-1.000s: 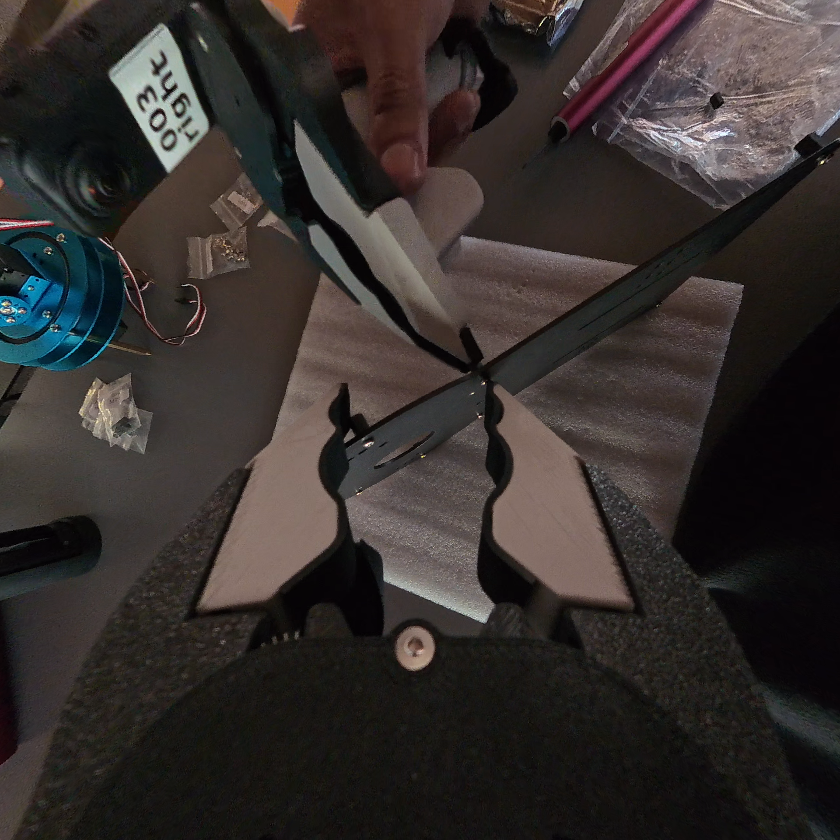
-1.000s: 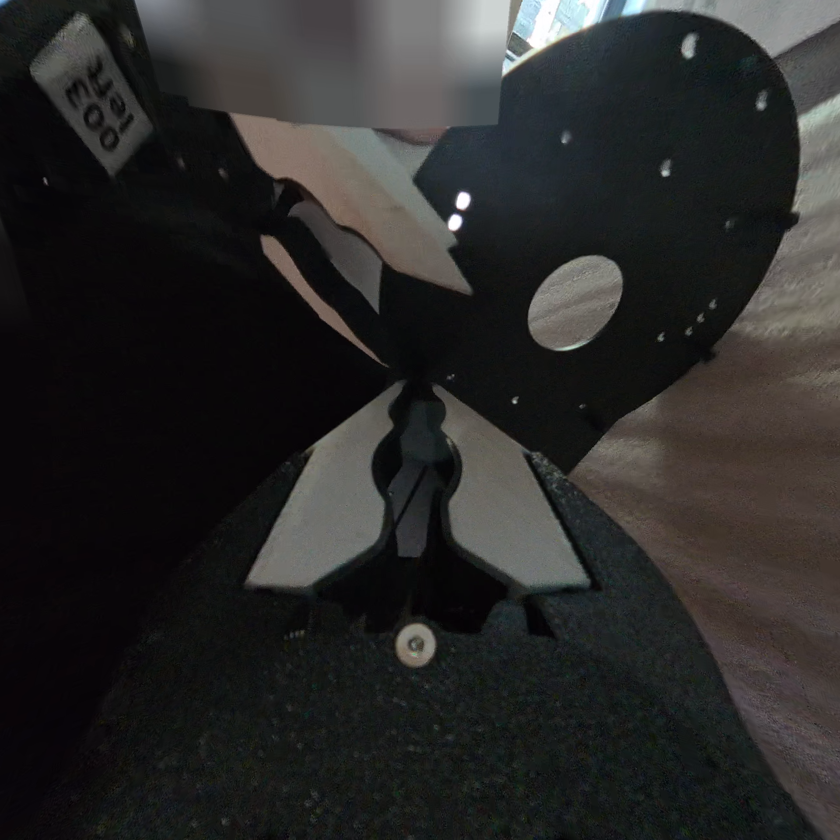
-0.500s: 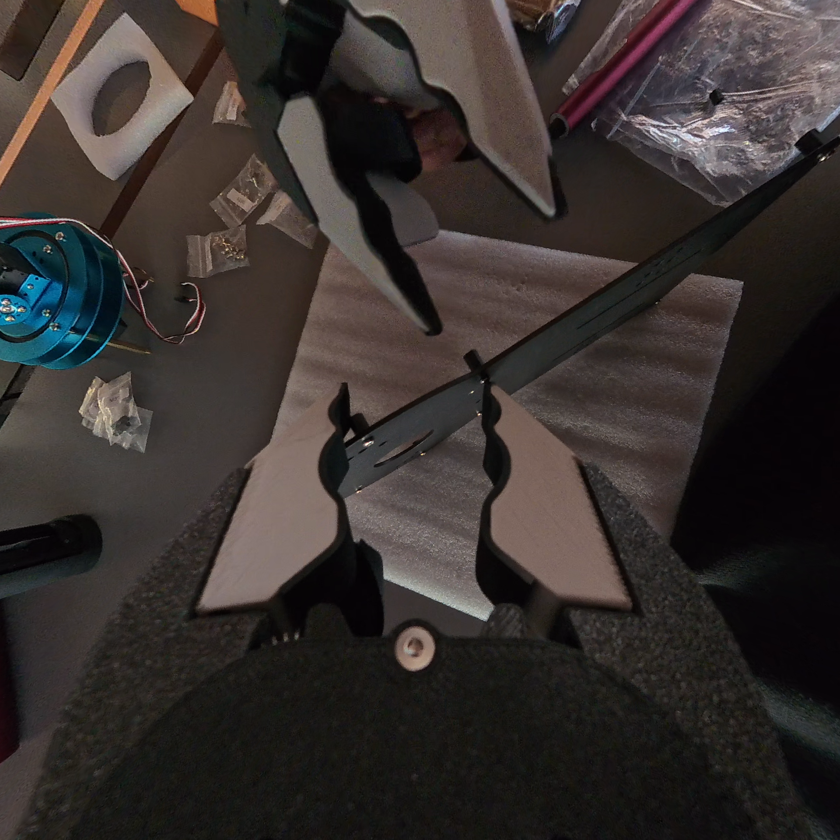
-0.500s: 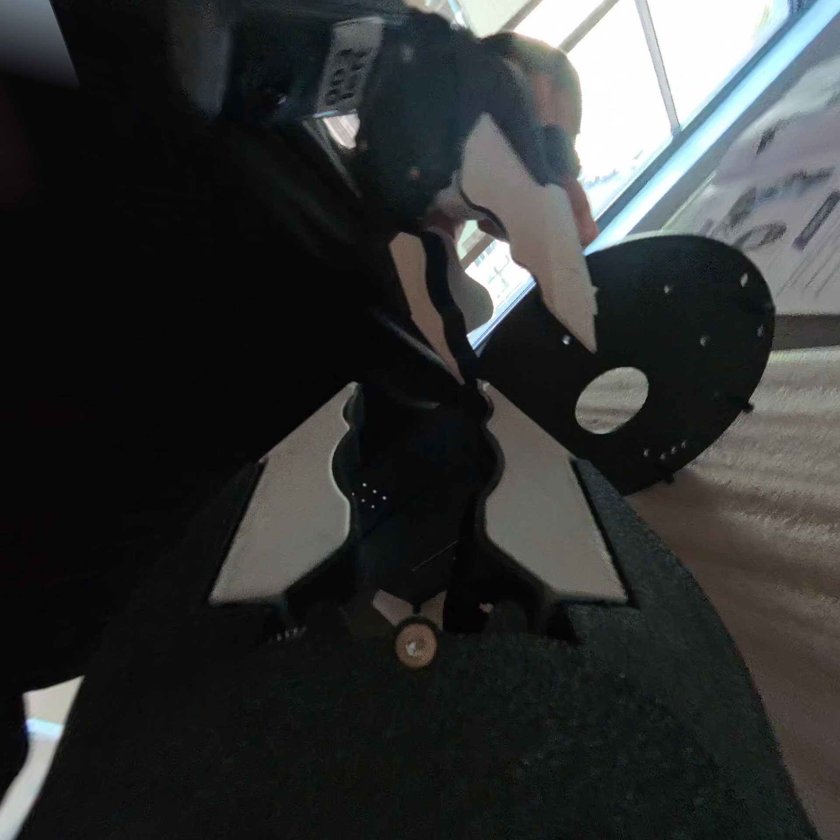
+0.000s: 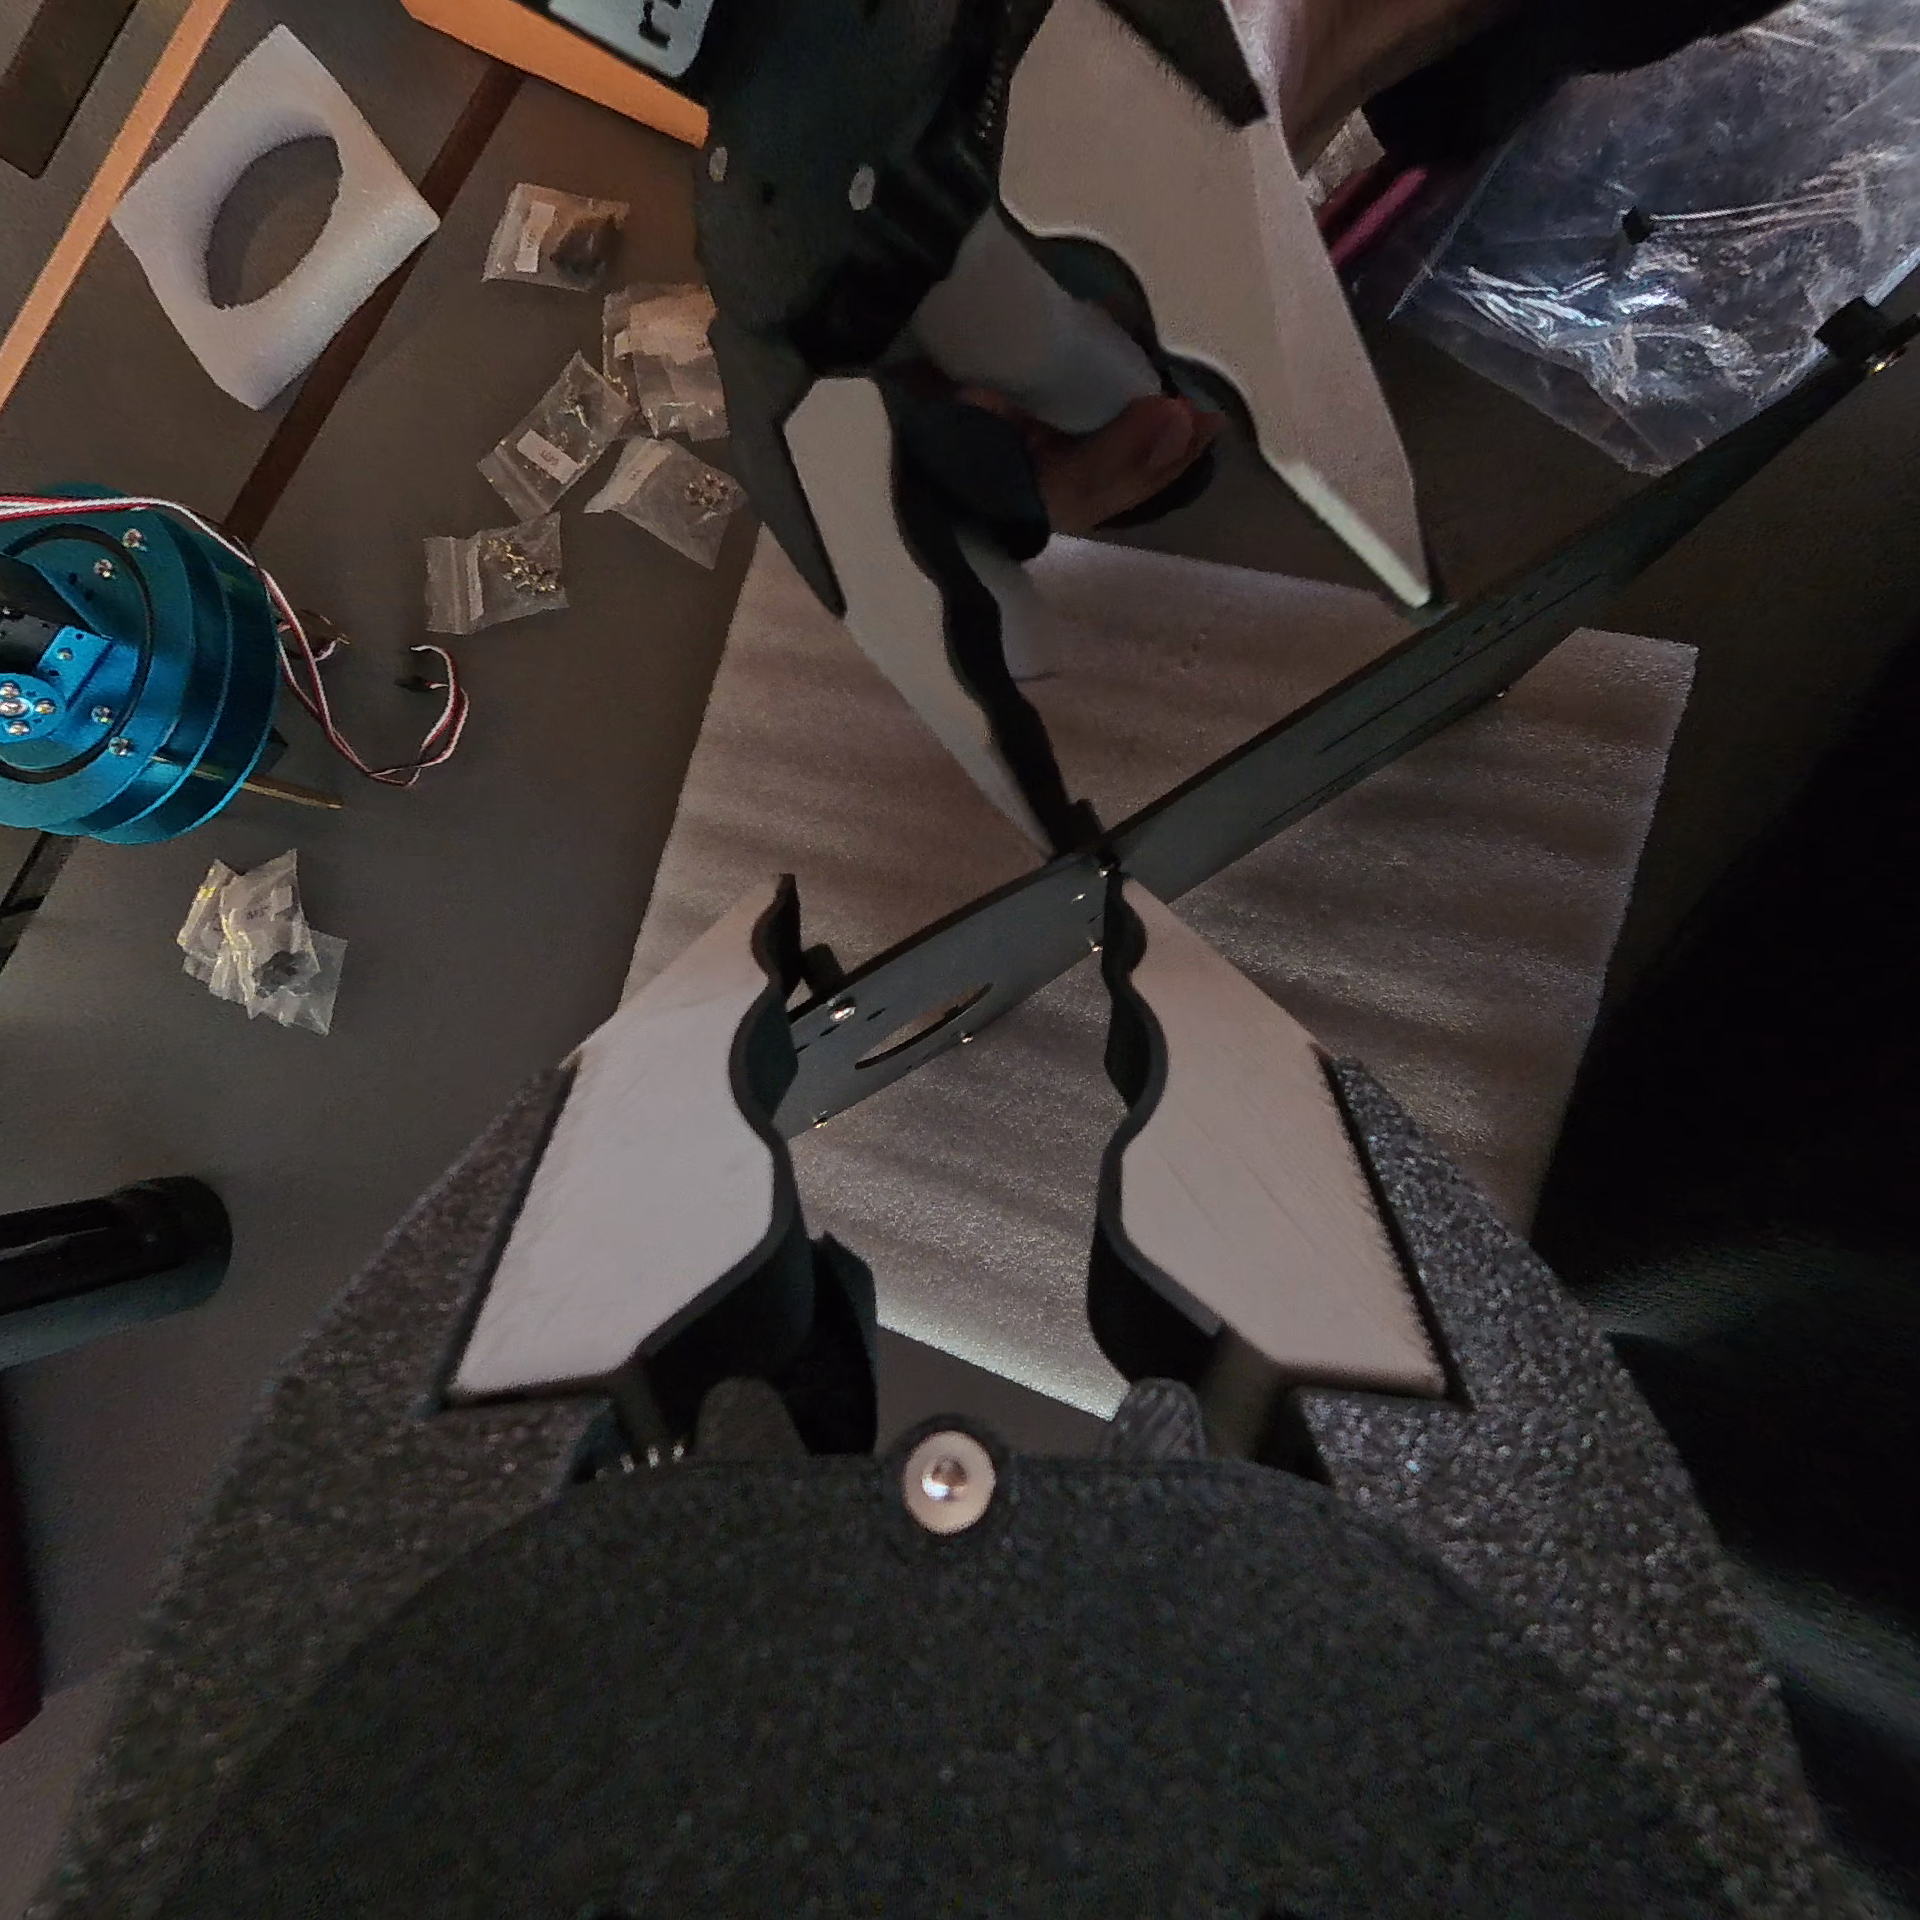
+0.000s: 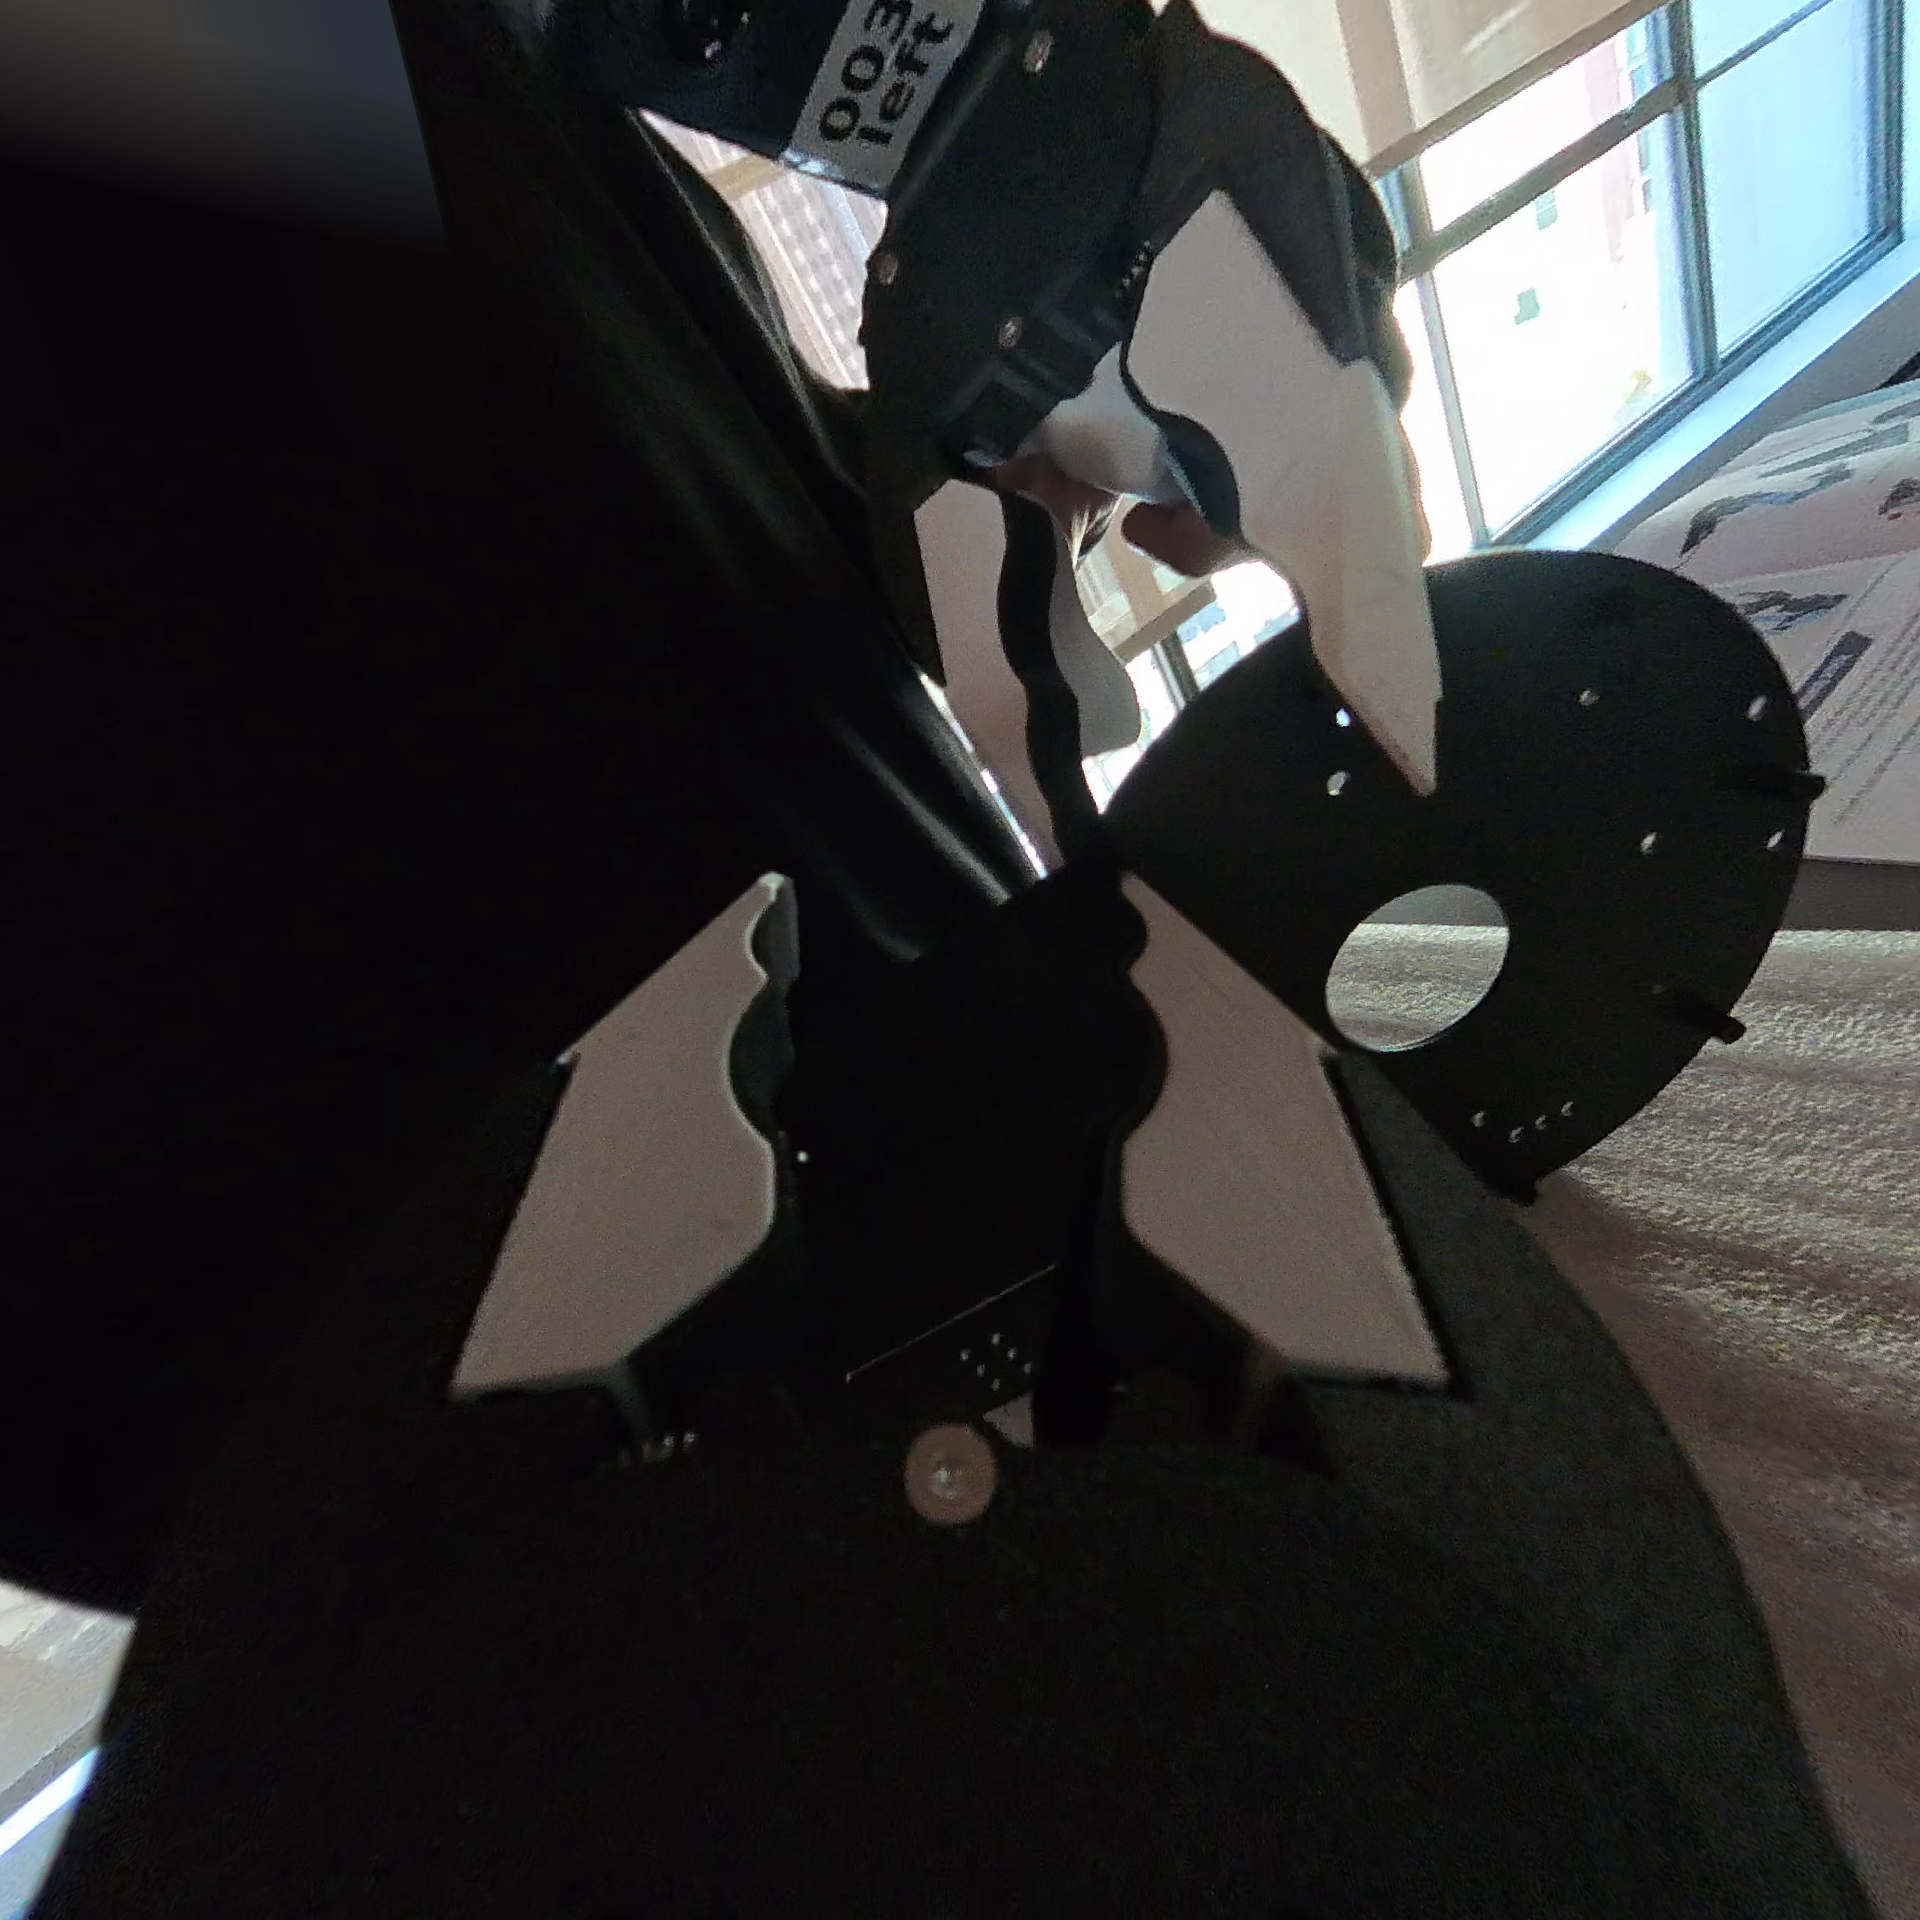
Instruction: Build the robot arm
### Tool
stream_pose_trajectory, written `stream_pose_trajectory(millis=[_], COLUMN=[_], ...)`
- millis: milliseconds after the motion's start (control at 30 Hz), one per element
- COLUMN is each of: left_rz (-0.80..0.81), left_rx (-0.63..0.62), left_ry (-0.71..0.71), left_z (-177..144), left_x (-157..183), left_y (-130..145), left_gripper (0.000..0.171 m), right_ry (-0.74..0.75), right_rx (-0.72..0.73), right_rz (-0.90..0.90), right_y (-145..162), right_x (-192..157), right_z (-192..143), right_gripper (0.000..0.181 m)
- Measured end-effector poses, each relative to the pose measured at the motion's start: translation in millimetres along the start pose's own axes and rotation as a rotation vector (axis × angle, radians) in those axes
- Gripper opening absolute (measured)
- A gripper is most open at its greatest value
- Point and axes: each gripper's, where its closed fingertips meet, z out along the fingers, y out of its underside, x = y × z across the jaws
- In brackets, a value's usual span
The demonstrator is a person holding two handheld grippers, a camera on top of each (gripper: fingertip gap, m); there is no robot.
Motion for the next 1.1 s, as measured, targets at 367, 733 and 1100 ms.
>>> stream_pose_trajectory(millis=[367,733,1100], left_rz=[0.003,0.002,0.003], left_rx=[-0.005,-0.006,-0.007], left_ry=[-0.003,-0.002,-0.002], left_z=[0.5,0.6,0.8], left_x=[-0.1,0.1,-0.1], left_y=[-0.1,-0.4,-0.6], left_gripper=[0.059,0.059,0.059], right_ry=[0.022,0.020,0.183], right_rx=[-0.027,-0.029,-0.191], right_rz=[0.001,0.014,-0.115], right_y=[3.1,5.5,8.8], right_x=[2.4,1.9,10.6], right_z=[-6.6,-7.7,-11.4], right_gripper=[0.055,0.056,0.056])
